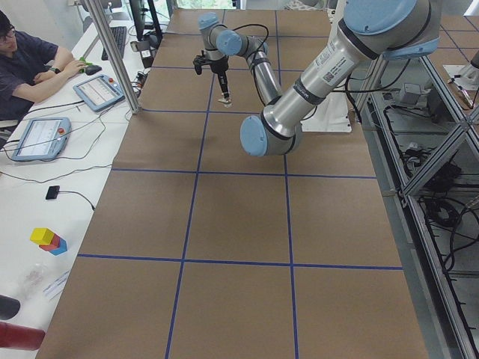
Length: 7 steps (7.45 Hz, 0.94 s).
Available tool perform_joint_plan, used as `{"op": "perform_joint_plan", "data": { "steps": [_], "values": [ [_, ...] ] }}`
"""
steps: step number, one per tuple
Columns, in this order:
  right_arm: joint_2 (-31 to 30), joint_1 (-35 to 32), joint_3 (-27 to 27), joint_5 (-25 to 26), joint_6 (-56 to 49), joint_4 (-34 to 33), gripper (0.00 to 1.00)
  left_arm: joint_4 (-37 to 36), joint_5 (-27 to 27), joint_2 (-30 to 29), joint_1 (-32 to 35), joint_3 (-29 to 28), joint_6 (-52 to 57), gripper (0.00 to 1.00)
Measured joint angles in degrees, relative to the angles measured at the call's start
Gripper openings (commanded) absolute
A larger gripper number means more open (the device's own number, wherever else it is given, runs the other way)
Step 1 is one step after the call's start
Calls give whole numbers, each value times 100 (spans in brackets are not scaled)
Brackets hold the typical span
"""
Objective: Assemble PPR valve and pipe with both arms
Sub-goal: 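Lift the valve with the left gripper and carry it toward table center, then lower the valve upright onto the table center with the left gripper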
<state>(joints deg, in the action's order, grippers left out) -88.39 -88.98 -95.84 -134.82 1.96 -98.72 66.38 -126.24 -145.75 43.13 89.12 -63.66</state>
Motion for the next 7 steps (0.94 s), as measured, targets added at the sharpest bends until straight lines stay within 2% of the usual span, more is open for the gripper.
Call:
{"op": "perform_joint_plan", "data": {
  "steps": [1,3,7],
  "values": [
    [93,1,3,6,-8,-2,99,532,4,-381,-68,-752,-133,0],
    [76,3,16,3,-13,1,99,1343,33,-664,-145,-1640,-212,0],
    [17,3,10,-24,-15,0,99,1994,350,-693,-548,-2235,-200,0]
  ]
}}
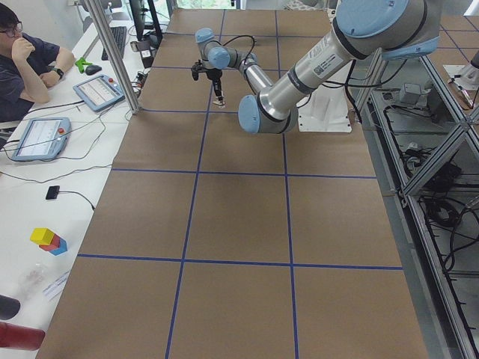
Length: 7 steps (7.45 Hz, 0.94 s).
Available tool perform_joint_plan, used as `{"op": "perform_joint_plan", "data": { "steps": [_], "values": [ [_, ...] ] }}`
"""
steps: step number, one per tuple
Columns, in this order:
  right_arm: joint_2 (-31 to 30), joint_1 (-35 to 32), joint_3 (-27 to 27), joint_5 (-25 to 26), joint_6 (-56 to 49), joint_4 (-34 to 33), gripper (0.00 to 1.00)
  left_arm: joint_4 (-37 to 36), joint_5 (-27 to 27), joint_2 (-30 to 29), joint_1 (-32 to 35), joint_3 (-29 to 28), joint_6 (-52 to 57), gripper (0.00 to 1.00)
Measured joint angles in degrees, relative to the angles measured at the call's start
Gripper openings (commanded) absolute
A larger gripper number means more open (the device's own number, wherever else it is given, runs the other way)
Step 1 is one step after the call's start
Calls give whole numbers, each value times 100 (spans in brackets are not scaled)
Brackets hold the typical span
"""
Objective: Assemble PPR valve and pipe with both arms
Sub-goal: 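Lower the valve upright onto the table center with the left gripper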
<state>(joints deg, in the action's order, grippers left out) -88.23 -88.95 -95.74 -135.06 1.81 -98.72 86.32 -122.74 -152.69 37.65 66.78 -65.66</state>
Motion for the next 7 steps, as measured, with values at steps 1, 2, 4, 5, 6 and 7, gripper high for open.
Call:
{"op": "perform_joint_plan", "data": {
  "steps": [1,2,4,5,6,7],
  "values": [
    [-1,0,0,-6,2,-2,99,74,48,8,-42,-68,8,0],
    [-1,0,-3,-12,3,-1,99,145,66,14,-57,-125,14,0],
    [0,0,-5,-24,3,1,99,209,74,24,-76,-161,23,0],
    [3,0,3,-26,3,1,99,221,74,26,-92,-161,28,0],
    [6,0,15,-23,3,1,99,225,75,28,-105,-156,32,0],
    [6,0,25,-21,3,1,99,227,75,31,-119,-154,34,0]
  ]
}}
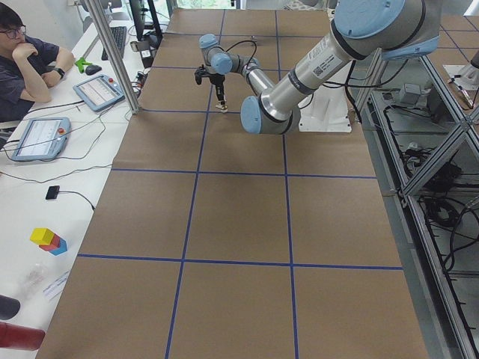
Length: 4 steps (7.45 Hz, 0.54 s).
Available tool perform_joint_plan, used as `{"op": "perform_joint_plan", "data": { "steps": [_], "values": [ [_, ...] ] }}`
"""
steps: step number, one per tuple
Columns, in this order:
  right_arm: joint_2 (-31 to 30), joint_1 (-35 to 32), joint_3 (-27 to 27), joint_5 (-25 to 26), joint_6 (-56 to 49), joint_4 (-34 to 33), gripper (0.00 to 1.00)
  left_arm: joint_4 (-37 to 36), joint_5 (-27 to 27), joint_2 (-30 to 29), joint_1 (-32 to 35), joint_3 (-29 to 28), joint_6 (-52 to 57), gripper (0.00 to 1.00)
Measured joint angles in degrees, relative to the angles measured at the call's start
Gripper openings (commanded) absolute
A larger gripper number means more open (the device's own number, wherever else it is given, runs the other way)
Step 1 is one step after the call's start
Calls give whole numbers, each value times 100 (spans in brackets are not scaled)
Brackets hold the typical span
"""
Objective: Assemble PPR valve and pipe with both arms
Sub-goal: 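Lower the valve upright onto the table center with the left gripper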
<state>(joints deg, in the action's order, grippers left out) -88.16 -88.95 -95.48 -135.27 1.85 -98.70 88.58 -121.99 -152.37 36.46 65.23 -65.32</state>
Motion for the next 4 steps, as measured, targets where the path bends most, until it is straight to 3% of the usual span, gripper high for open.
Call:
{"op": "perform_joint_plan", "data": {
  "steps": [2,3,4],
  "values": [
    [1,0,6,1,0,0,99,3,0,15,-30,-1,1,0],
    [3,0,9,1,0,0,99,40,0,35,-47,-1,0,28],
    [7,0,11,1,0,0,99,106,0,59,-55,-5,-2,99]
  ]
}}
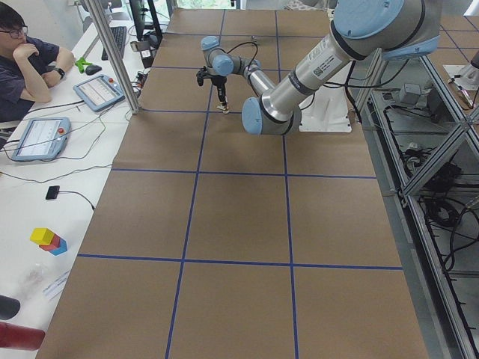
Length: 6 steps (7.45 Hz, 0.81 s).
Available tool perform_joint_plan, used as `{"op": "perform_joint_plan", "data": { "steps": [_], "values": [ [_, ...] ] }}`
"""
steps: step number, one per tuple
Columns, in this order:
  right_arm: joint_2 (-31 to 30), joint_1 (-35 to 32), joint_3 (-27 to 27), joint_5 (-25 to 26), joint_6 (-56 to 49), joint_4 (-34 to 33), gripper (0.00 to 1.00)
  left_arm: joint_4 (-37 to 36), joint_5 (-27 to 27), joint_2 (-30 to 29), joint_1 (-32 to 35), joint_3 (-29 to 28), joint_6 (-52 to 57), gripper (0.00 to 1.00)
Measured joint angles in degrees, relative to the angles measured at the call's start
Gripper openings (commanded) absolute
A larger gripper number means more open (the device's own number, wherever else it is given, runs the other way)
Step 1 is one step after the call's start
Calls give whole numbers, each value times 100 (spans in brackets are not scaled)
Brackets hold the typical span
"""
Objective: Assemble PPR valve and pipe with both arms
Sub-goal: 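Lower the valve upright onto the table center with the left gripper, then open the left gripper and withdraw it from the standing valve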
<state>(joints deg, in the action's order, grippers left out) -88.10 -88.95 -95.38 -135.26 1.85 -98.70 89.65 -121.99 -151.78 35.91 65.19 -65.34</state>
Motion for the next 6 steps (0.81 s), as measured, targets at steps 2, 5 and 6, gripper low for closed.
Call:
{"op": "perform_joint_plan", "data": {
  "steps": [2,5,6],
  "values": [
    [8,0,10,6,0,0,99,90,39,42,-4,6,26,100],
    [21,0,12,9,2,0,99,134,83,60,-9,36,38,100],
    [28,0,4,7,4,2,99,113,80,61,26,126,38,100]
  ]
}}
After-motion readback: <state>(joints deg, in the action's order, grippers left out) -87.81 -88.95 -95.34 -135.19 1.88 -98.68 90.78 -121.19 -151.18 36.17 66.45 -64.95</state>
